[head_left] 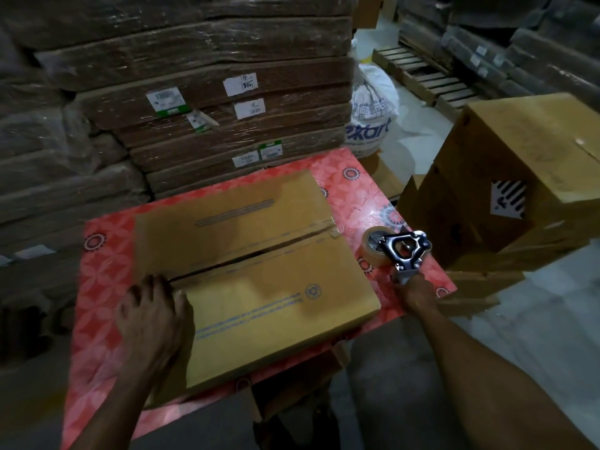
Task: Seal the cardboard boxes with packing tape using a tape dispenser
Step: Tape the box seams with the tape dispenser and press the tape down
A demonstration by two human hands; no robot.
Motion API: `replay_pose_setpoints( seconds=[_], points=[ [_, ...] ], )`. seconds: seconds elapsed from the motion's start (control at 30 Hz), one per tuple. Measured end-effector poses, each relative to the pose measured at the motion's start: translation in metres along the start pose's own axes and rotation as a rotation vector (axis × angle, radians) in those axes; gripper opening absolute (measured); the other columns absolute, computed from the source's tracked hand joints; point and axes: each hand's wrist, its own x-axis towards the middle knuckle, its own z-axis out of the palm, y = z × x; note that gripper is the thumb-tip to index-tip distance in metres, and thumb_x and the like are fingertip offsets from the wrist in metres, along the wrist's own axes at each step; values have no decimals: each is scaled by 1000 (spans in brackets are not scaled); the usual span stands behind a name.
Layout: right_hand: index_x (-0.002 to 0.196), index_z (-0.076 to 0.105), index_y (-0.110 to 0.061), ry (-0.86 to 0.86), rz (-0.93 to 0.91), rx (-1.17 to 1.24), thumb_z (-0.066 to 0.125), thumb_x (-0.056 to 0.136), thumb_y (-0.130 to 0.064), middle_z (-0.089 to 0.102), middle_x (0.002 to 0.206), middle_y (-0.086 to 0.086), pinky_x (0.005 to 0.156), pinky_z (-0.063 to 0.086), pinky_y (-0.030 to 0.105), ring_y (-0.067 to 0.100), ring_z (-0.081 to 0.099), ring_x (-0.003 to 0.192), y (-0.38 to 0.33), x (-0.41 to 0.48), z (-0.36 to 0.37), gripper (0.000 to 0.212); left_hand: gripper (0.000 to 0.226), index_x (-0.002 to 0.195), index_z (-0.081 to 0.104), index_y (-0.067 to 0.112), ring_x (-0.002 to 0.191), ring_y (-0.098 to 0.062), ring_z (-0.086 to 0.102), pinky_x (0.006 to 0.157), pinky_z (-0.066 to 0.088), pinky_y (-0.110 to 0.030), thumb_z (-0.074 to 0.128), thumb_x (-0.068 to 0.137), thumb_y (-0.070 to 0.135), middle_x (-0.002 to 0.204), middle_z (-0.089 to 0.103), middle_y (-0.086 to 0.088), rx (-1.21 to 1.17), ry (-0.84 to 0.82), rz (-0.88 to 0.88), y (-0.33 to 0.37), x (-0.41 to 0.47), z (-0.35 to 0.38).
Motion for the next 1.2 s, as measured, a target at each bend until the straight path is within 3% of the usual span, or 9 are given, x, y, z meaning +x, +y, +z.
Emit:
replay_pose_setpoints(
  seconds=[0.17,0.3,0.43,0.5,0.7,0.87,1.0,1.13,1.2],
  points=[
    [97,71,-13,-34,67,278,63,73,-66,71,88,11,57,49,31,27,64,72,-22,-5,-15,59,40,119,58,19,109,-38,51,86,42,-52,49,86,38,120,62,-11,-241,277,101,21,3,-29],
    [86,65,-11,-48,9,657,65,79,-46,59,72,6,48,40,29,18,52,57,-72,-33,-58,36,48,122,66,11,94,-39,65,79,50,-46,53,82,36,103,72,-15,-554,261,313,51,21,-51],
    [89,60,-9,-222,-90,1103,60,93,-32,49,64,2,38,36,22,11,43,45,-120,-76,-96,24,31,123,66,21,93,-13,67,80,47,-24,68,92,19,104,73,3,-898,56,378,102,28,-94],
    [94,57,-7,-355,-137,1184,58,92,-31,52,67,4,44,42,26,15,47,52,-132,-99,-111,24,23,117,68,22,91,-8,67,82,49,-25,66,94,22,100,74,4,-1060,-123,409,124,33,-111],
    [86,50,-8,-472,-222,1045,56,63,-15,49,66,3,39,36,24,12,41,47,-152,-154,-101,25,48,124,59,0,90,-28,71,83,58,-38,47,104,42,105,71,-17,-1678,-715,97,174,52,-134],
    [80,51,-7,-493,-301,1095,64,73,-11,45,63,5,37,34,23,12,40,45,-145,-166,-72,16,87,126,49,-14,97,-45,63,81,55,-54,40,96,68,125,57,-33,-1778,-1227,-180,190,72,-125],
    [76,49,-7,-498,-350,1107,57,85,-3,43,62,6,37,33,24,13,39,44,-142,-162,-68,13,74,120,58,-14,103,-38,65,84,60,-45,59,94,55,116,65,-27,-1849,-1292,-184,203,87,-121],
    [72,50,-8,-519,-407,1076,64,80,-9,42,61,8,39,35,24,15,39,46,-143,-149,-73,16,14,92,63,-1,71,-21,71,62,61,-28,60,97,11,82,67,-14,-1891,-1201,-174,218,97,-127],
    [71,50,-8,-526,-418,1067,64,78,-11,42,61,9,40,35,25,17,39,46,-142,-140,-75,16,15,86,63,1,64,-16,68,57,60,-23,55,98,3,68,66,-11,-1894,-1173,-190,224,104,-127]
  ],
)
